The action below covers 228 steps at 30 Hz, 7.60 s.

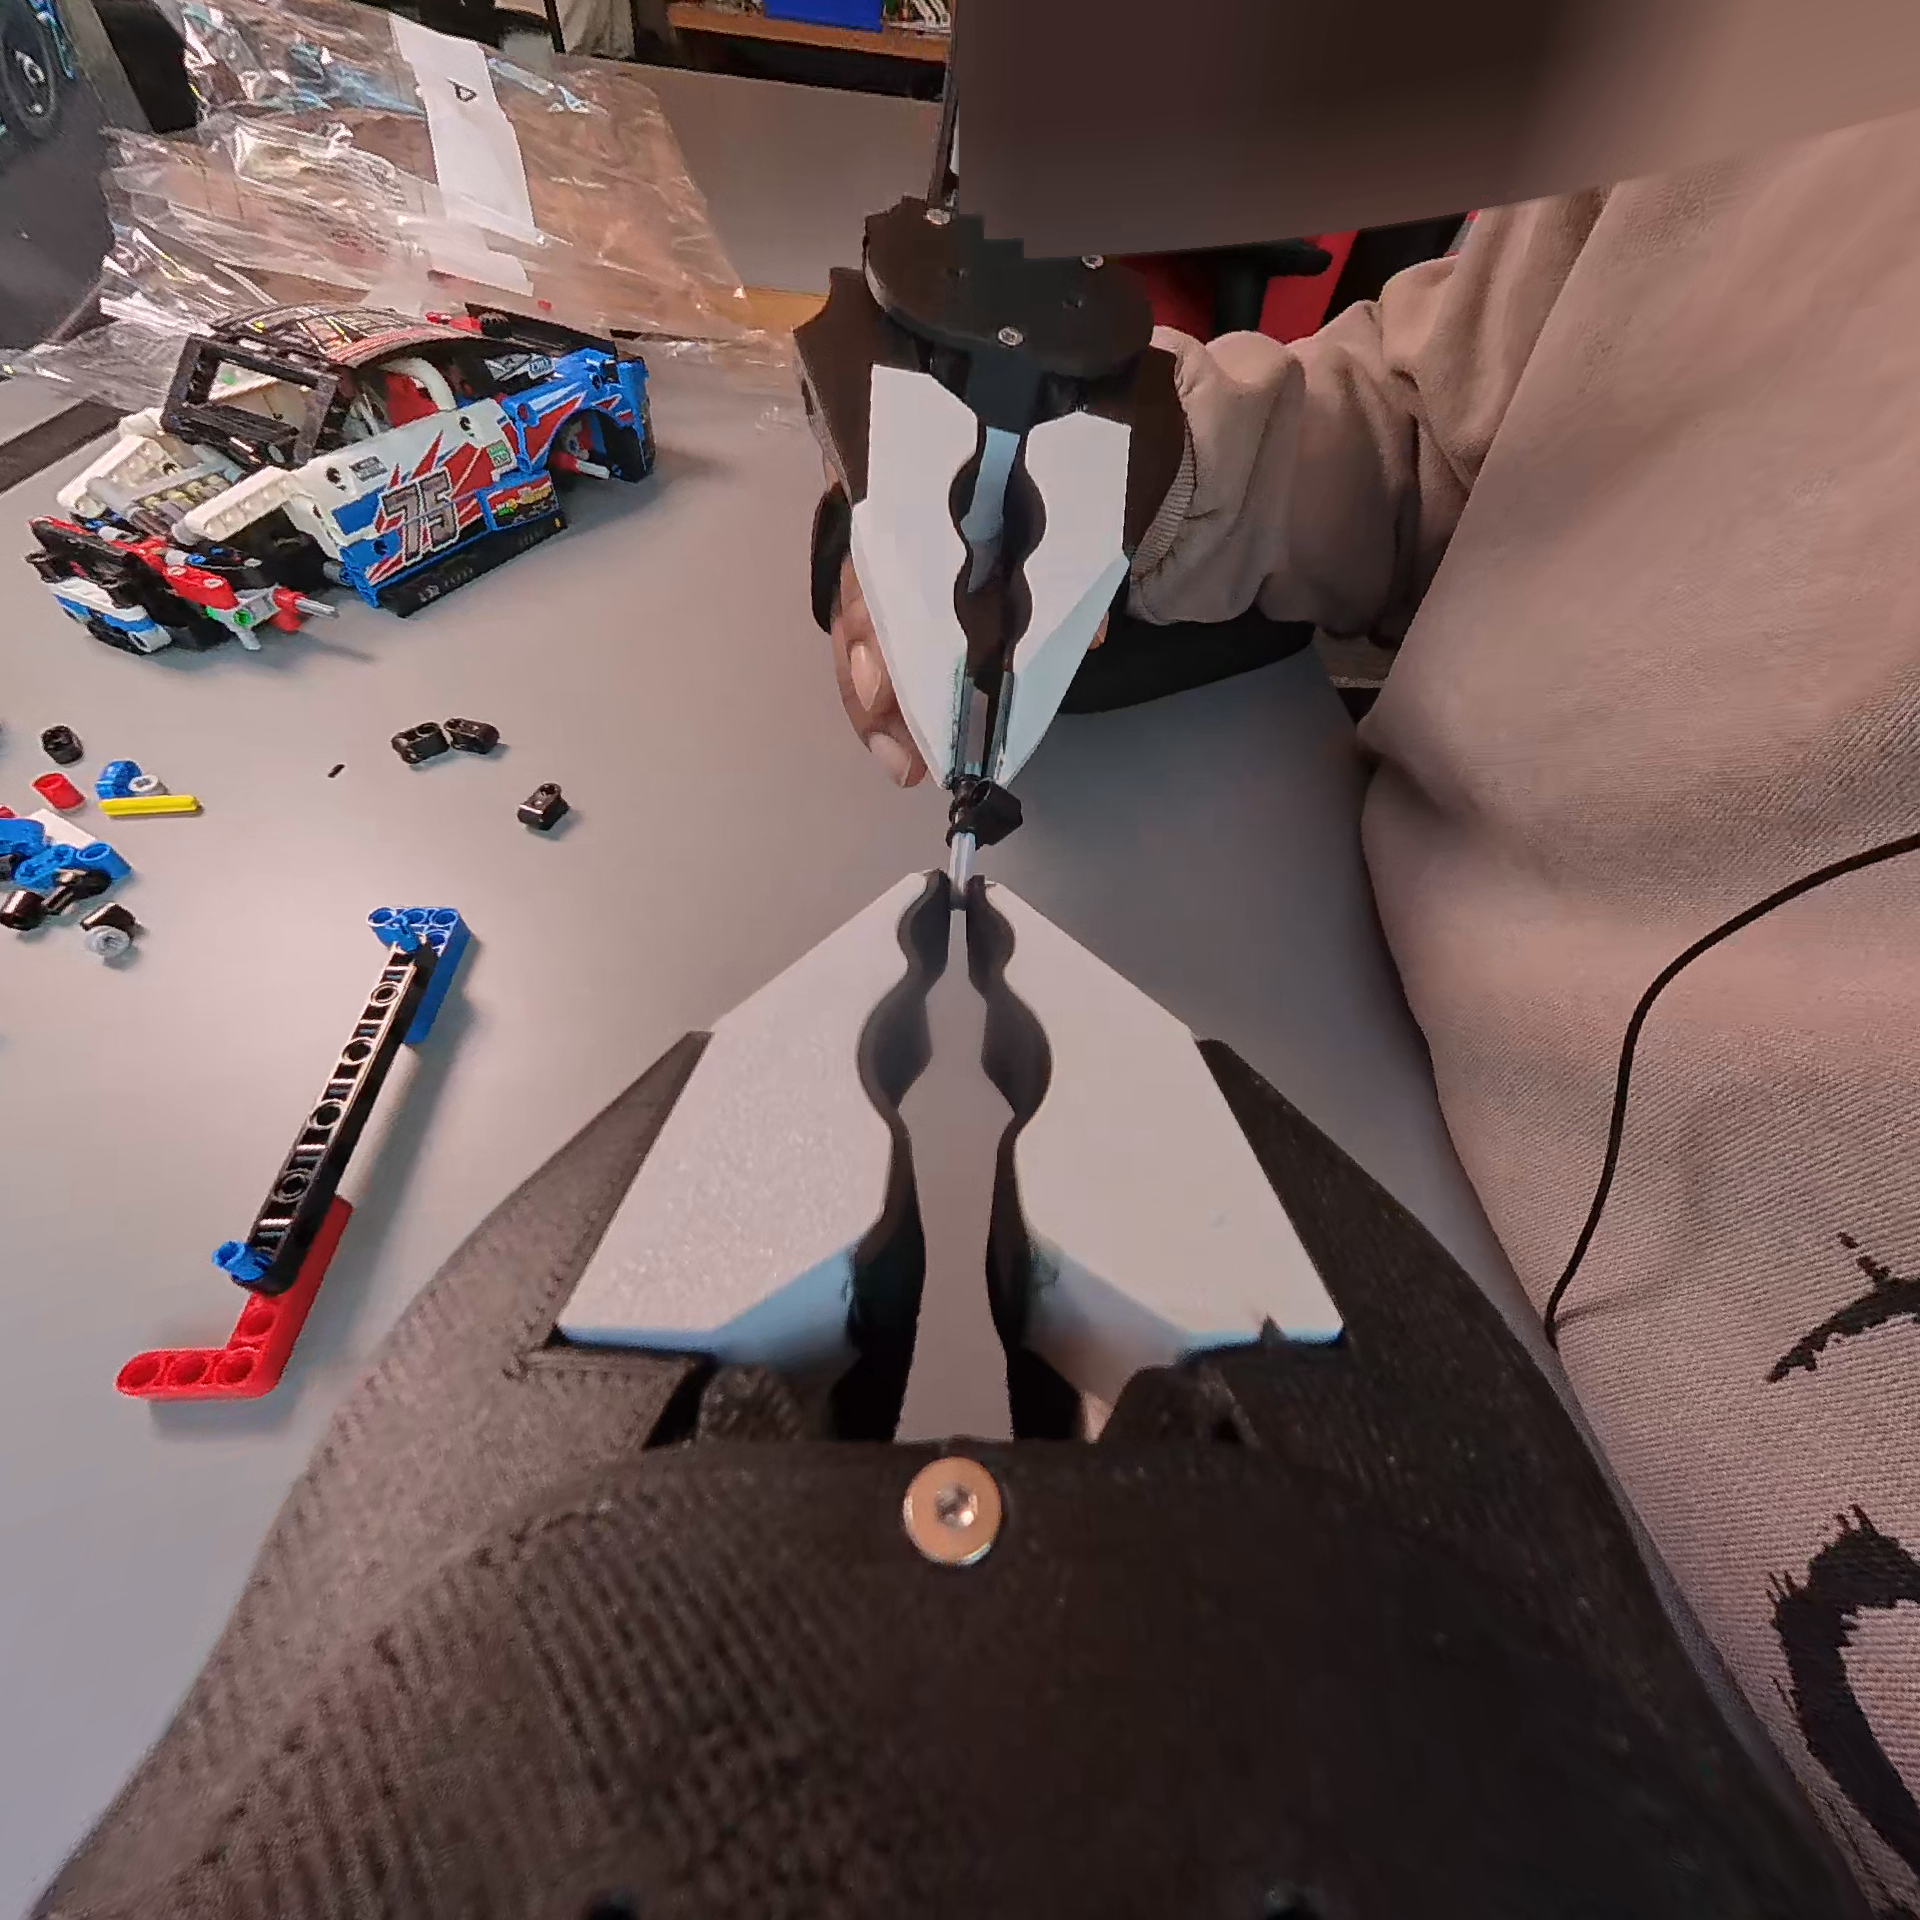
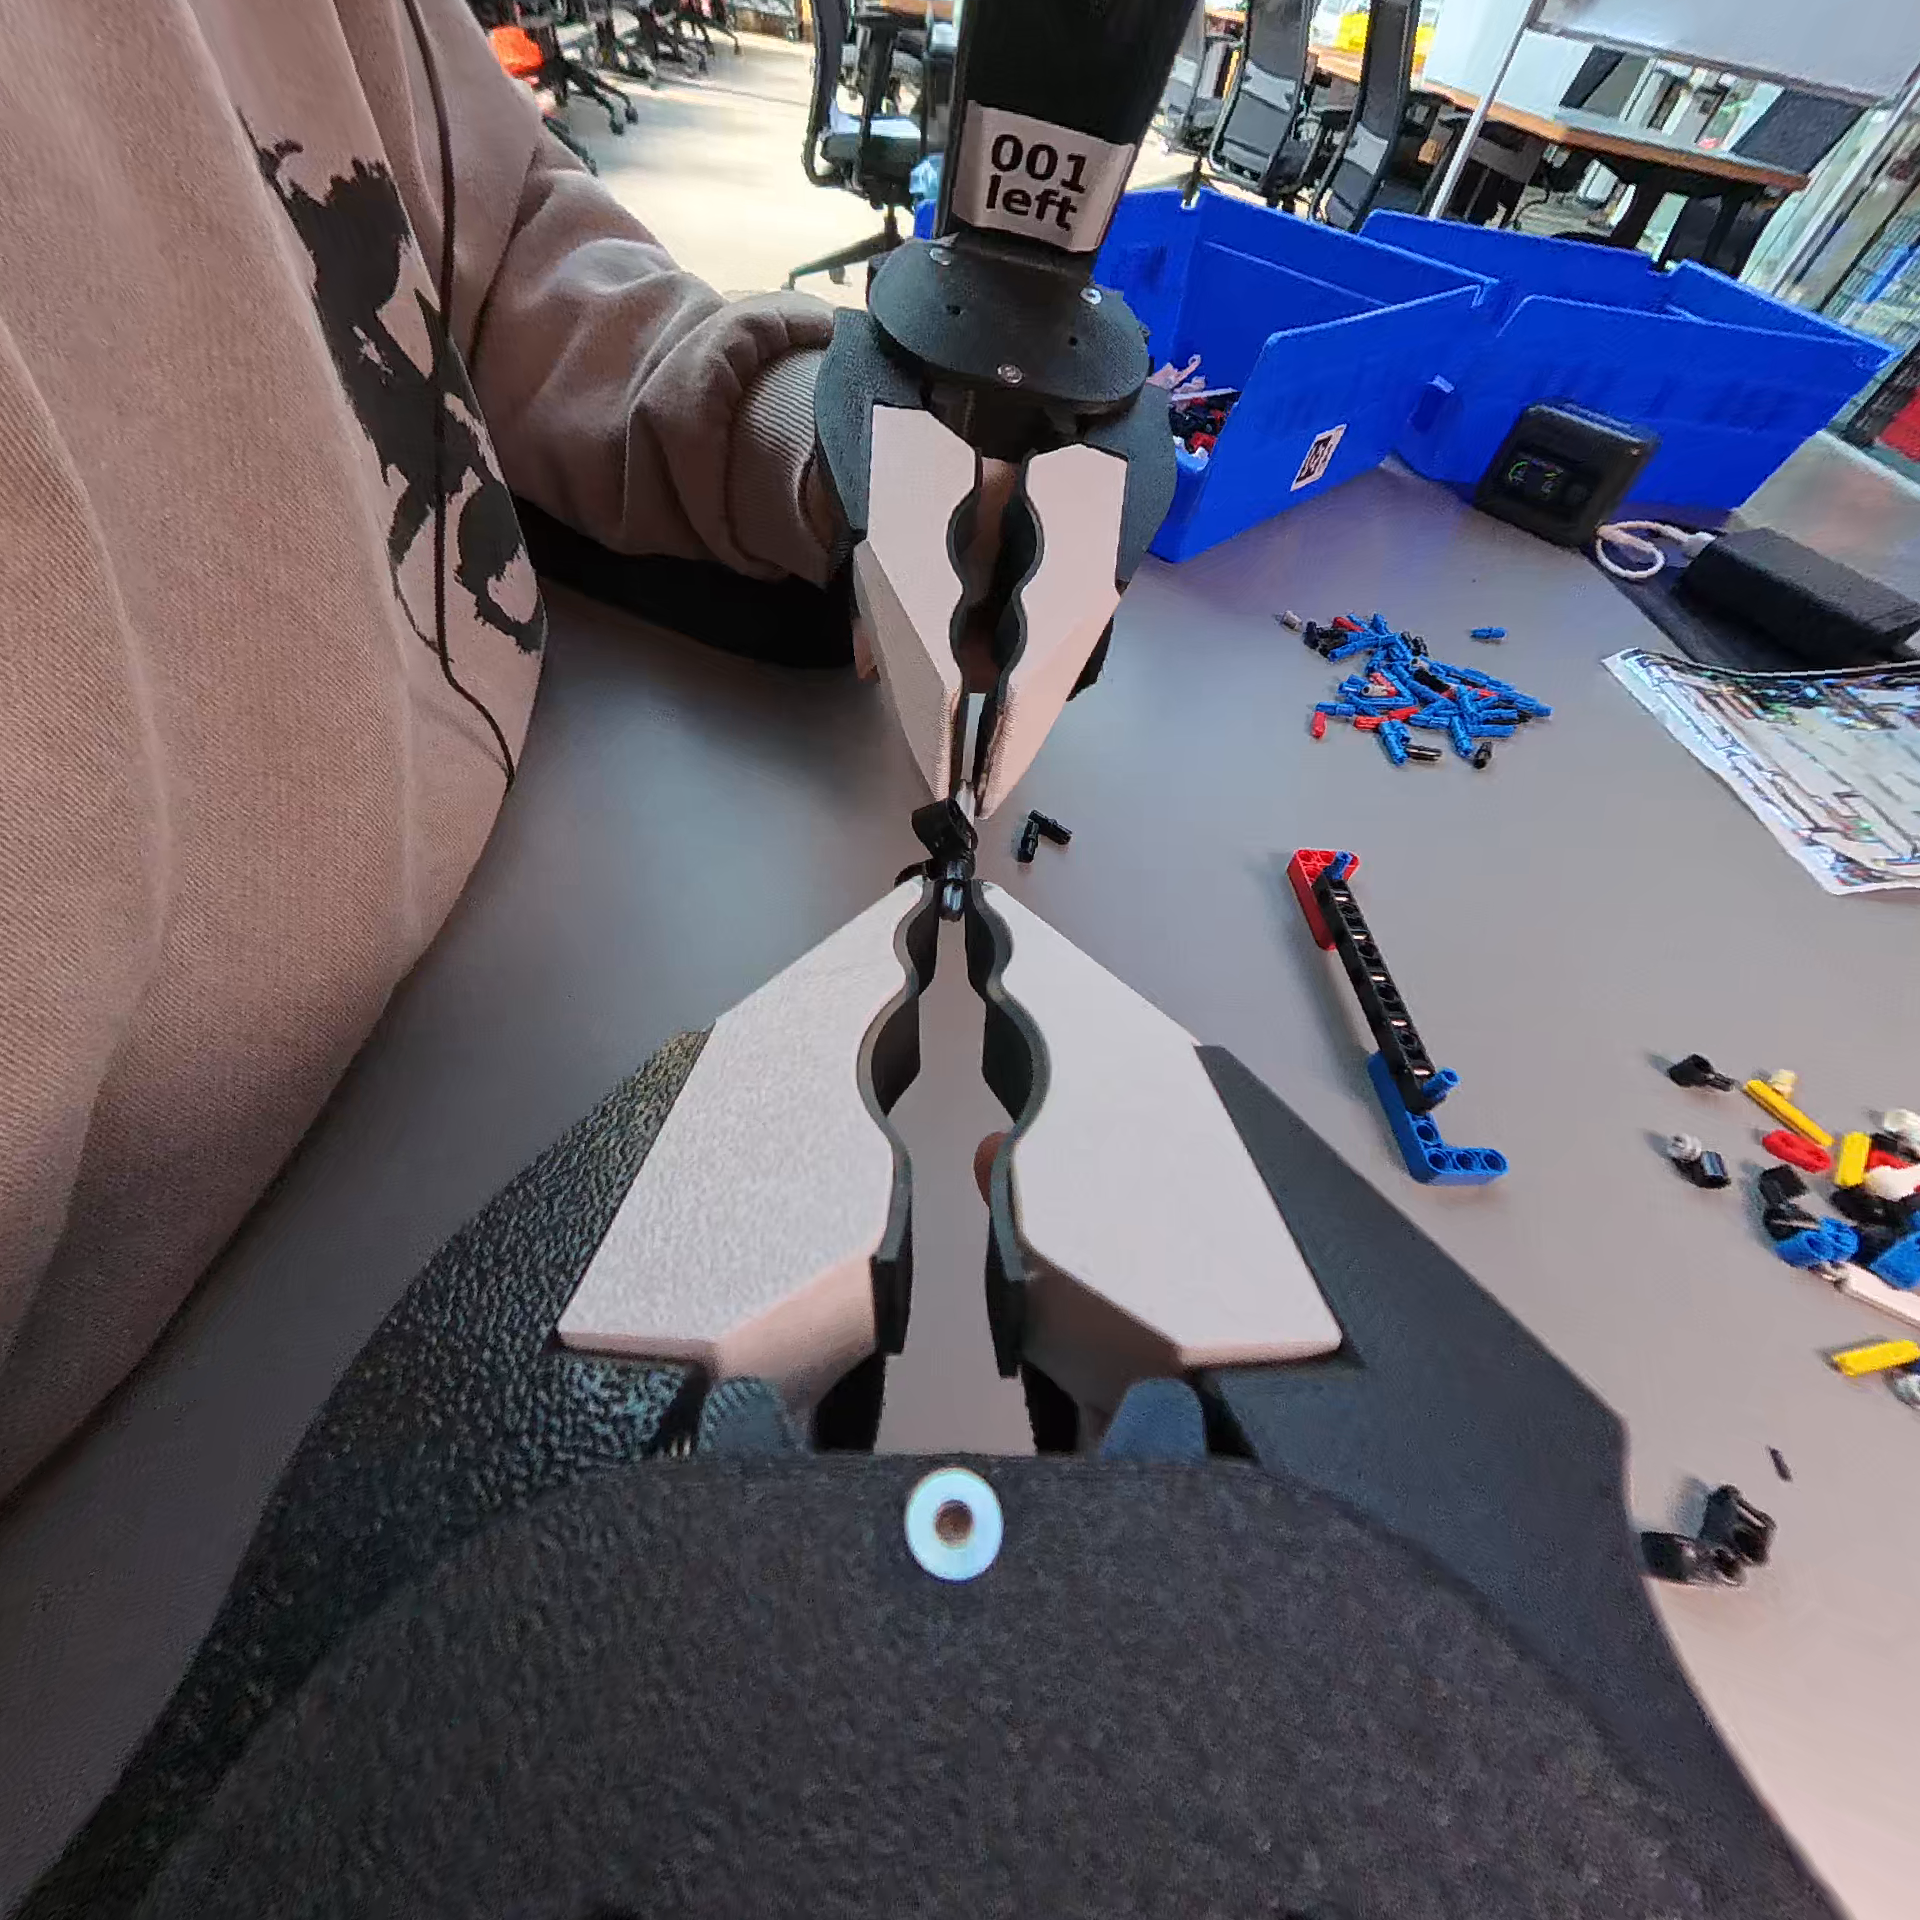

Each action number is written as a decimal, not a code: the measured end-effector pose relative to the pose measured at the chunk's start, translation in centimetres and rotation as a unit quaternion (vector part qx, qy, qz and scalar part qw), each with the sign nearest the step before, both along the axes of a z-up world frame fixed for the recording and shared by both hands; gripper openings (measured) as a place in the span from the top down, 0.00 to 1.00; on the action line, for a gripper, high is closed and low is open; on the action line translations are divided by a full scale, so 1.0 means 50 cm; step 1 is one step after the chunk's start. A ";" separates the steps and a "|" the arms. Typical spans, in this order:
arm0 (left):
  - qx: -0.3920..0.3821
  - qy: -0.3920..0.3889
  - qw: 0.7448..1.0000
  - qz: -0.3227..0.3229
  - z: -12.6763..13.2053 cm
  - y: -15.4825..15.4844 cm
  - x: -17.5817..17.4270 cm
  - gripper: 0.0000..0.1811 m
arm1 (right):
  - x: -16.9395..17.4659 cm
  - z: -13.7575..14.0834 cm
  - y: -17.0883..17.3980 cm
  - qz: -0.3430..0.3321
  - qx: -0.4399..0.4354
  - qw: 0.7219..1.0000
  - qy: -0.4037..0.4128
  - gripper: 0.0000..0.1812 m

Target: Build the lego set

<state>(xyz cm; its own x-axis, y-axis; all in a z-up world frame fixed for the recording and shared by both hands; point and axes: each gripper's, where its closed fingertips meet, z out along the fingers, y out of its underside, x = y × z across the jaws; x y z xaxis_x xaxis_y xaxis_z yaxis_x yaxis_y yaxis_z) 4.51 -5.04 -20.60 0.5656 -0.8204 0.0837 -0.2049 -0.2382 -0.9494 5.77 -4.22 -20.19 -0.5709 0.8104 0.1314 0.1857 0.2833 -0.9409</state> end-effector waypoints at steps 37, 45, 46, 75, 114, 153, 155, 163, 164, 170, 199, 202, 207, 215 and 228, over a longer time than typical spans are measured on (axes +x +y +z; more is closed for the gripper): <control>0.015 -0.116 0.992 0.044 0.055 0.026 -0.021 0.99 | -0.034 0.001 0.022 -0.072 -0.014 0.997 -0.013 0.99; 0.052 0.093 0.994 0.015 -0.021 0.019 0.010 0.83 | -0.041 -0.043 0.004 -0.067 0.050 0.995 -0.061 0.99; 0.061 0.105 0.993 0.010 -0.024 0.017 0.015 0.90 | -0.041 -0.045 0.001 -0.063 0.049 0.995 -0.064 0.99; 0.039 0.068 0.997 -0.025 -0.013 -0.011 0.021 0.93 | -0.016 -0.038 -0.030 -0.001 -0.040 0.996 -0.083 0.99; 0.008 0.041 0.999 0.014 -0.003 0.007 0.002 0.89 | -0.035 -0.035 -0.010 -0.036 0.034 0.997 -0.059 0.99; 0.036 0.033 0.999 0.024 0.024 0.004 -0.006 0.97 | -0.054 0.010 -0.024 -0.037 -0.021 0.999 -0.018 0.92; 0.033 0.032 0.999 0.024 0.022 0.003 -0.005 0.97 | -0.053 0.009 -0.025 -0.034 -0.023 0.999 -0.020 0.92; 0.031 0.038 0.998 0.029 0.019 0.003 -0.011 0.97 | -0.057 0.006 -0.024 -0.042 -0.025 0.998 -0.030 0.92; 0.030 0.037 0.998 0.028 0.019 0.002 -0.011 0.97 | -0.057 0.006 -0.025 -0.042 -0.026 0.998 -0.030 0.92; 0.025 0.031 0.999 0.031 0.021 0.000 -0.013 0.97 | -0.057 0.007 -0.026 -0.043 -0.031 0.998 -0.030 0.92; 0.025 0.012 0.999 0.045 0.030 -0.006 -0.043 1.00 | -0.043 0.011 0.005 -0.065 -0.028 0.997 -0.020 0.92; 0.023 0.003 0.999 0.047 0.031 -0.001 -0.039 0.96 | -0.046 0.011 0.007 -0.066 -0.033 0.997 -0.023 0.92; 0.028 0.027 0.998 0.048 0.018 0.009 -0.016 0.92 | -0.051 0.011 -0.017 -0.049 -0.032 0.998 -0.022 0.92; 0.033 0.040 0.998 0.040 0.021 0.005 -0.012 0.97 | -0.050 0.018 -0.019 -0.048 -0.044 0.998 -0.019 0.92; 0.036 0.033 0.998 0.043 0.026 0.001 -0.015 0.97 | -0.048 0.024 -0.020 -0.046 -0.052 0.997 -0.016 0.92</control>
